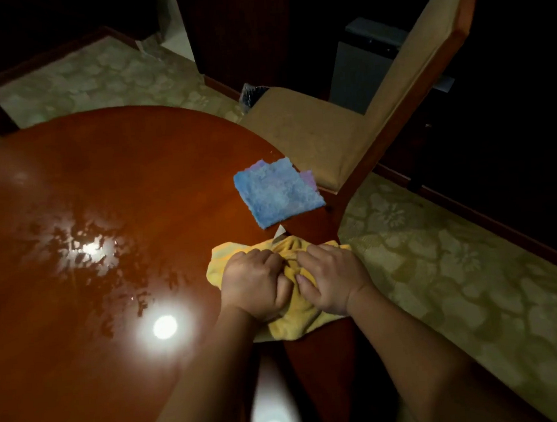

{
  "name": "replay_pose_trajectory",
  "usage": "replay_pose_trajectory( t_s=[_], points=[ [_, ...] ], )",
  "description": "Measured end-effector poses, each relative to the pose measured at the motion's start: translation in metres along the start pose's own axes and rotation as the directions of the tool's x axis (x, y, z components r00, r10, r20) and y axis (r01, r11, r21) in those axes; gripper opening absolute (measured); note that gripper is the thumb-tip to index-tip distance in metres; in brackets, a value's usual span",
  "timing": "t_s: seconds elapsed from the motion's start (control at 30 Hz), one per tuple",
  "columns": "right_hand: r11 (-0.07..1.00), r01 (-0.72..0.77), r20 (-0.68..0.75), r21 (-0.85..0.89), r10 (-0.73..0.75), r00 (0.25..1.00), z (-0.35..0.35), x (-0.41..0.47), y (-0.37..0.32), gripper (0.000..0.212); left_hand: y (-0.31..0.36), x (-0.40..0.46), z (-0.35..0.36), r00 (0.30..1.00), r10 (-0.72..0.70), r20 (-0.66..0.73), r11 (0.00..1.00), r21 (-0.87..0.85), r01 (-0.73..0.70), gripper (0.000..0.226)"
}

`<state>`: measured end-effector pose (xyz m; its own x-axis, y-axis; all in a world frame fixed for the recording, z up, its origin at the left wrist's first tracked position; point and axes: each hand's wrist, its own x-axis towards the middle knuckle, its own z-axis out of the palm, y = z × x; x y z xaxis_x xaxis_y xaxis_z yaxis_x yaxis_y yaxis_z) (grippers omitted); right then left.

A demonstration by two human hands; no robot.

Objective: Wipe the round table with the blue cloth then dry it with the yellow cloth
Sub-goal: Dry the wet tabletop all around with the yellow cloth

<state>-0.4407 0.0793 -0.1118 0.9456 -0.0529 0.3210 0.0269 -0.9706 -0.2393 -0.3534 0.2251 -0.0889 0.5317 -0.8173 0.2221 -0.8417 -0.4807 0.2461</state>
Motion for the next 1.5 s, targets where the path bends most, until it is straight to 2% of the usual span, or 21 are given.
replay_pose_trajectory(
  t_s=[0.13,0.3,0.47,0.67,0.73,0.87,0.93,1.0,1.07,1.17,1.23,1.5],
  points=[
    [1.0,0.003,-0.036,-0.02,-0.003,0.999,0.002,0.012,0.006,0.03,-0.004,0.012,-0.001,0.999,-0.031,-0.034,0.999,0.012,0.031,0.026],
    [0.993,-0.11,-0.004,-0.045,0.11,0.994,-0.01,-0.01,-0.018,0.032,0.014,-0.009,-0.01,0.996,-0.086,0.036,0.985,0.152,0.079,0.028],
    [0.994,-0.107,0.111,-0.021,0.109,0.988,-0.024,-0.076,-0.067,0.028,0.047,-0.089,-0.022,0.996,-0.081,0.047,0.994,0.074,0.077,0.027],
    [0.994,-0.098,0.311,-0.057,0.111,0.944,-0.039,-0.131,-0.131,0.032,0.071,-0.178,-0.038,0.975,-0.156,0.155,0.988,0.043,0.151,0.026],
    [0.996,-0.063,0.339,-0.066,0.082,0.937,-0.045,-0.138,-0.151,0.037,0.073,-0.199,-0.047,0.96,-0.189,0.208,0.982,0.064,0.18,0.033],
    [0.992,0.125,0.49,-0.034,-0.092,0.867,-0.045,-0.134,-0.188,0.078,0.067,-0.239,-0.064,0.939,-0.249,0.238,0.964,0.15,0.217,0.072],
    [0.982,0.189,0.516,-0.015,-0.154,0.843,-0.042,-0.126,-0.203,0.08,0.064,-0.254,-0.069,0.911,-0.333,0.242,0.938,0.184,0.294,0.079],
    [0.969,0.246,0.517,-0.011,-0.205,0.831,-0.034,-0.122,-0.21,0.079,0.06,-0.263,-0.073,0.894,-0.39,0.221,0.914,0.214,0.345,0.079],
    [0.958,0.285,0.496,-0.014,-0.241,0.834,-0.028,-0.118,-0.211,0.071,0.058,-0.264,-0.076,0.888,-0.41,0.207,0.904,0.22,0.366,0.069],
    [0.948,0.317,0.355,-0.023,-0.289,0.889,-0.019,-0.117,-0.204,0.039,0.057,-0.262,-0.078,0.871,-0.441,0.215,0.894,0.194,0.405,0.032],
    [0.94,0.341,0.263,0.003,-0.33,0.907,-0.012,-0.113,-0.199,0.027,0.052,-0.262,-0.072,0.89,-0.43,0.155,0.899,0.167,0.405,0.024],
    [0.933,0.338,0.197,0.122,-0.356,0.913,0.009,-0.066,-0.18,0.031,0.013,-0.23,-0.059,0.899,-0.436,0.027,0.895,0.119,0.43,0.022]
  ],
)
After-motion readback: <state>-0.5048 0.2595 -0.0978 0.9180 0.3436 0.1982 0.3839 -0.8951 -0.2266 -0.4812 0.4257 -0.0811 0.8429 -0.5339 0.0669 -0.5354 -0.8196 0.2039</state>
